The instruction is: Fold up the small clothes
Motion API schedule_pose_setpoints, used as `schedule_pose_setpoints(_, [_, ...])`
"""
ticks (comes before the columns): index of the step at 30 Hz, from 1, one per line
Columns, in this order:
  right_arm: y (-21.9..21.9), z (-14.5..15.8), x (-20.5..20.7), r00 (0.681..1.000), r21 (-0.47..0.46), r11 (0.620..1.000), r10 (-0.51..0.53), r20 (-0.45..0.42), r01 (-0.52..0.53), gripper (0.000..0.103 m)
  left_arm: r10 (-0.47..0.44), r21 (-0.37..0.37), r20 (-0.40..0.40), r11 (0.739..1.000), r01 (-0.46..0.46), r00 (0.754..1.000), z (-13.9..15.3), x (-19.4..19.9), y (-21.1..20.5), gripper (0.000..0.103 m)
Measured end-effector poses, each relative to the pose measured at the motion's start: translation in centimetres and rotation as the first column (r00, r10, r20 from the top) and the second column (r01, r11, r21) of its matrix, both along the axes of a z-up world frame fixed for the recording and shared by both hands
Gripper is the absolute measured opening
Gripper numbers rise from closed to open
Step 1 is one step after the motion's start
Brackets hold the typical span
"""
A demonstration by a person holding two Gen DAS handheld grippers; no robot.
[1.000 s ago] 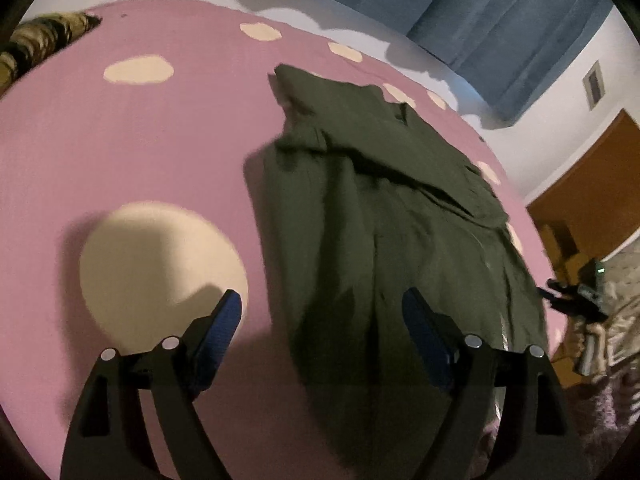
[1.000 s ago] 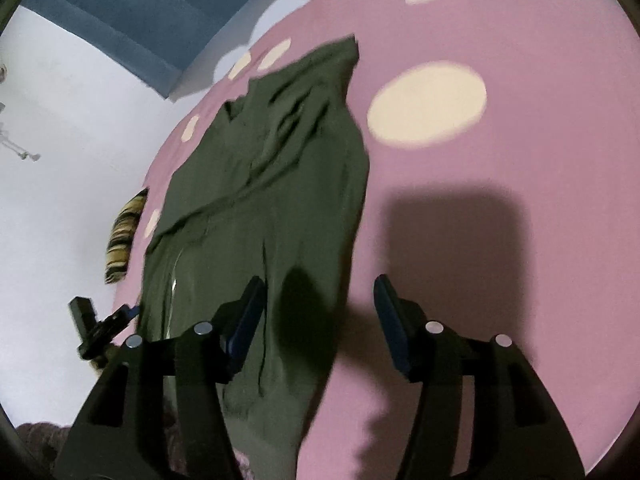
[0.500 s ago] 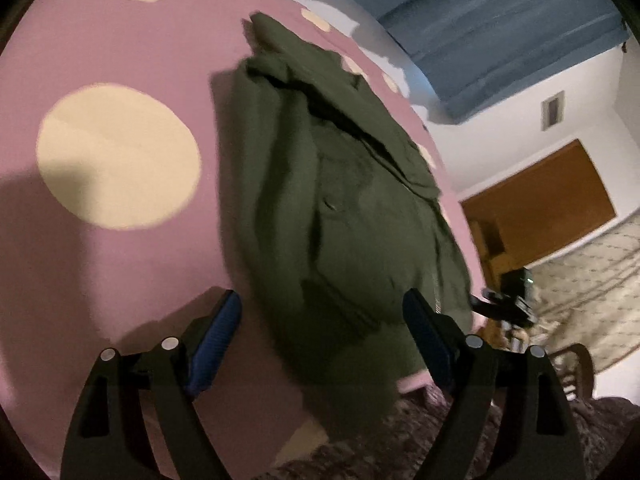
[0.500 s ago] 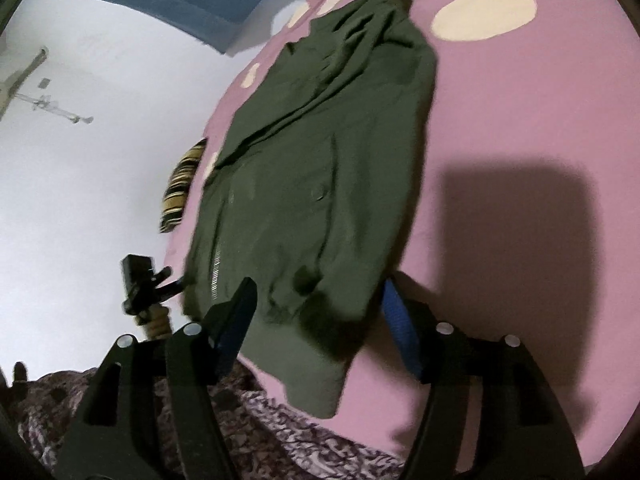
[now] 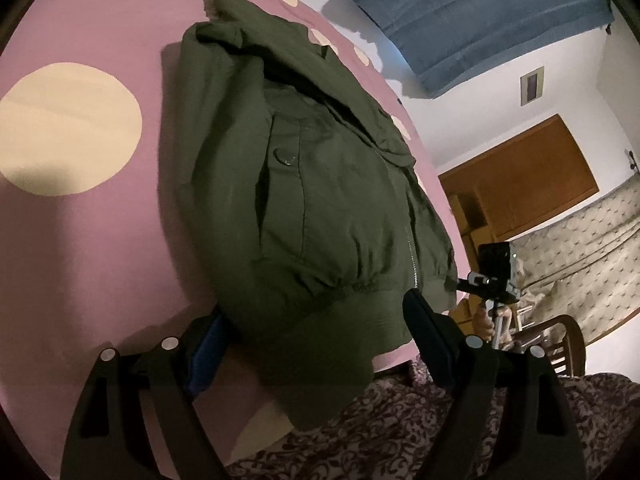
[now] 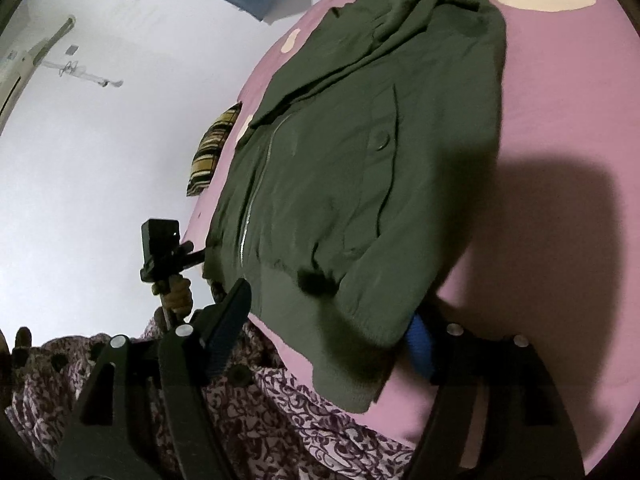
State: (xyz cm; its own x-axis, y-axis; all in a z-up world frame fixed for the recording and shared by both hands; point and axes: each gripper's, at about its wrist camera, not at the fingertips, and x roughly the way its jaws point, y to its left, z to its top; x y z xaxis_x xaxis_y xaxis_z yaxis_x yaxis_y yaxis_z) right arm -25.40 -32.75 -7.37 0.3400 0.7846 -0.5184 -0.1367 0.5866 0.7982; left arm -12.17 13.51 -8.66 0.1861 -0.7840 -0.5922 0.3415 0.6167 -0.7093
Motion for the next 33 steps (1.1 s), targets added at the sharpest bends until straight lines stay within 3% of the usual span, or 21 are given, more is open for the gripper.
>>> schedule_pose_setpoints(3, [0.0, 0.1, -0.2, 1.000, -0.017, 1.000, 0.010, 0.005, -0.010, 0.072, 0.004, 0.025, 0.012, 1.000, -0.004, 1.000, -0.1, 0.0, -0.1, 0.075])
schedule_pose_setpoints(7, [0.1, 0.2, -0.2, 1.000, -0.016, 1.000, 0.015, 0.007, -0.015, 0.071, 0.020, -0.017, -0.016, 1.000, -0.020, 1.000, -0.4, 0.4, 0.6, 0.073])
schedule_pose_setpoints(10, [0.1, 0.1, -0.2, 1.000, -0.001, 1.000, 0.012, 0.012, -0.012, 0.071, 0.035, 0.001, -0.016, 0.999, -0.035, 0.999, -0.4, 0.6, 0.2, 0.065])
schedule_pose_setpoints(13, [0.1, 0.0, -0.3, 1.000, 0.002, 1.000, 0.009, 0.023, -0.010, 0.070, 0.046, 0.033, -0.018, 0.998, -0.045, 0.999, -0.6, 0.8, -0.3, 0.048])
schedule_pose_setpoints(15, [0.2, -0.1, -0.4, 0.999, -0.024, 1.000, 0.014, 0.029, -0.014, 0.064, 0.057, 0.027, -0.041, 0.998, -0.056, 0.998, -0.9, 1.0, 0.1, 0.039])
schedule_pose_setpoints(17, [0.1, -0.3, -0.5, 1.000, -0.064, 0.998, 0.012, 0.025, -0.011, 0.044, 0.060, 0.019, -0.051, 0.998, -0.059, 0.997, -1.0, 0.9, 0.4, 0.036])
schedule_pose_setpoints(20, [-0.4, -0.9, -0.4, 1.000, -0.098, 0.995, -0.008, -0.003, 0.007, 0.022, 0.043, 0.070, 0.003, 0.997, -0.043, 0.999, -0.4, 0.5, -0.1, 0.032])
schedule_pose_setpoints(23, [-0.7, -1.1, -0.4, 1.000, -0.079, 0.997, -0.024, -0.008, 0.024, 0.019, 0.013, 0.107, 0.053, 0.994, -0.019, 0.999, 0.2, 0.2, -0.5, 0.029])
schedule_pose_setpoints(25, [-0.8, -0.6, -0.4, 1.000, -0.080, 0.997, -0.022, 0.009, 0.022, 0.017, 0.005, 0.093, 0.040, 0.996, -0.009, 0.999, 0.2, 0.6, -0.3, 0.026])
schedule_pose_setpoints(28, [-1.6, 0.6, -0.6, 0.998, -0.002, 0.999, -0.039, 0.053, 0.039, 0.016, -0.002, 0.049, 0.041, 0.999, 0.000, 0.999, 0.7, 1.0, 0.1, 0.020])
schedule_pose_setpoints(33, [-2.4, 2.1, -0.2, 0.992, 0.106, 0.992, -0.075, 0.100, 0.064, 0.014, 0.002, -0.092, 0.104, 0.996, 0.008, 0.995, 3.4, 1.2, 0.0, 0.017])
